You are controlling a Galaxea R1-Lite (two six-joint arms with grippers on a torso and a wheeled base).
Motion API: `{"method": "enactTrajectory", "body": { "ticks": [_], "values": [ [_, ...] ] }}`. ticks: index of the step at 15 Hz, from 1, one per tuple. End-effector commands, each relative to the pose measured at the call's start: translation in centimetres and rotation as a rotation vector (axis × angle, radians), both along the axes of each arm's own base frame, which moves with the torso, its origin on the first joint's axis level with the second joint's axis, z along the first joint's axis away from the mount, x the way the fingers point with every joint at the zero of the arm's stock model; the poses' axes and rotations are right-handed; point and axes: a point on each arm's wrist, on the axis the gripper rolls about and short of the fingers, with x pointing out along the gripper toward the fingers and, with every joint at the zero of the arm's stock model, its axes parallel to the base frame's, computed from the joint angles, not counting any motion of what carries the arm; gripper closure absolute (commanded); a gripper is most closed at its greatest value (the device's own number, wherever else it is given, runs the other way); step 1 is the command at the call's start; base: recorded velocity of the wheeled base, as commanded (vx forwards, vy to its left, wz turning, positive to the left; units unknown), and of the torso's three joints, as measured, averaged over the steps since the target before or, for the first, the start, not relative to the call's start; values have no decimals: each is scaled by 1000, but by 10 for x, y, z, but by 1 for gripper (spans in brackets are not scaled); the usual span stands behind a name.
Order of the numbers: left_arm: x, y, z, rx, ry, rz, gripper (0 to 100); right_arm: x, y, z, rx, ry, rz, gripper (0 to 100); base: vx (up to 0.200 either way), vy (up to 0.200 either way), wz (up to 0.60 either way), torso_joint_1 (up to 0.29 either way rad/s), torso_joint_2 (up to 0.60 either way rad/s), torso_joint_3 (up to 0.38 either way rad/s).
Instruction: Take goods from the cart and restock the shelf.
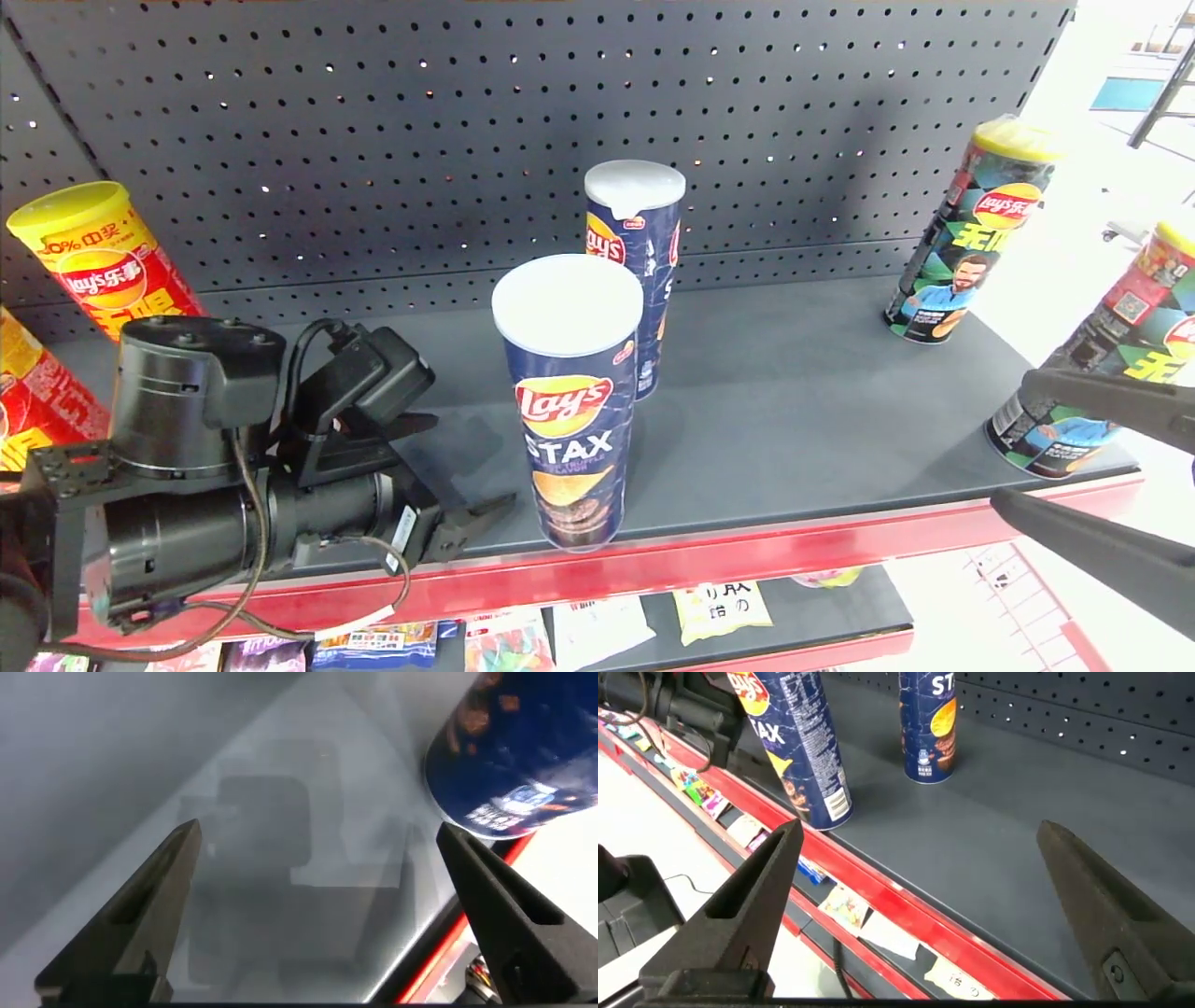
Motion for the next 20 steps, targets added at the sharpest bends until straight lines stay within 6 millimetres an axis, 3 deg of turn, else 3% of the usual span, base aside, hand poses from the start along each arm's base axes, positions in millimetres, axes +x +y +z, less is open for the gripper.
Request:
{"method": "enactTrajectory", "body": {
  "ticks": [1,20],
  "values": [
    [2,-2,-3,6,11,-4,0,0,0,0,-1,0,1,0,0,0,0,0,0,0],
    [-3,-13,-4,27,30,-40,0,1,0,3,6,-7,-2,0,0,0,0,0,0,0]
  ]
}}
